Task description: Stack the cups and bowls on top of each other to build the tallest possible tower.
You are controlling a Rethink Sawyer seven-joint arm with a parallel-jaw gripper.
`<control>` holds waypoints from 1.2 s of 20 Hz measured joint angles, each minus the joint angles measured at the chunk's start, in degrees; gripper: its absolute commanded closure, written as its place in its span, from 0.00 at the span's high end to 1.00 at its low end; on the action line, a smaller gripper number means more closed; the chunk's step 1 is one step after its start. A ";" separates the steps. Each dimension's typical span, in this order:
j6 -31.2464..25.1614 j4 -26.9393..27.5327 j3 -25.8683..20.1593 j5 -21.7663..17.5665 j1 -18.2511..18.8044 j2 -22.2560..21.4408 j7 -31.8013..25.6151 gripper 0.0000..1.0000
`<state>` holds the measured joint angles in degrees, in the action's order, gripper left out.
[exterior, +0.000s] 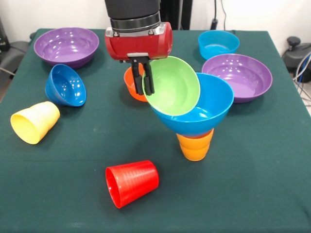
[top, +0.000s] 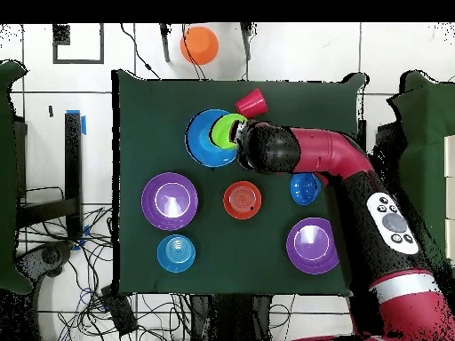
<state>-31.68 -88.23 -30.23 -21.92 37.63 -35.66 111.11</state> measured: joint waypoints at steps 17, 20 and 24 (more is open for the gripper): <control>0.01 -0.01 2.48 0.65 -4.02 -1.55 0.00 0.00; 0.01 -0.02 2.88 0.70 -4.61 -1.75 0.00 0.00; 0.00 -0.10 3.62 0.84 -5.39 -2.21 0.00 0.00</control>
<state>-31.68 -88.33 -26.61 -21.07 32.24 -37.87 111.11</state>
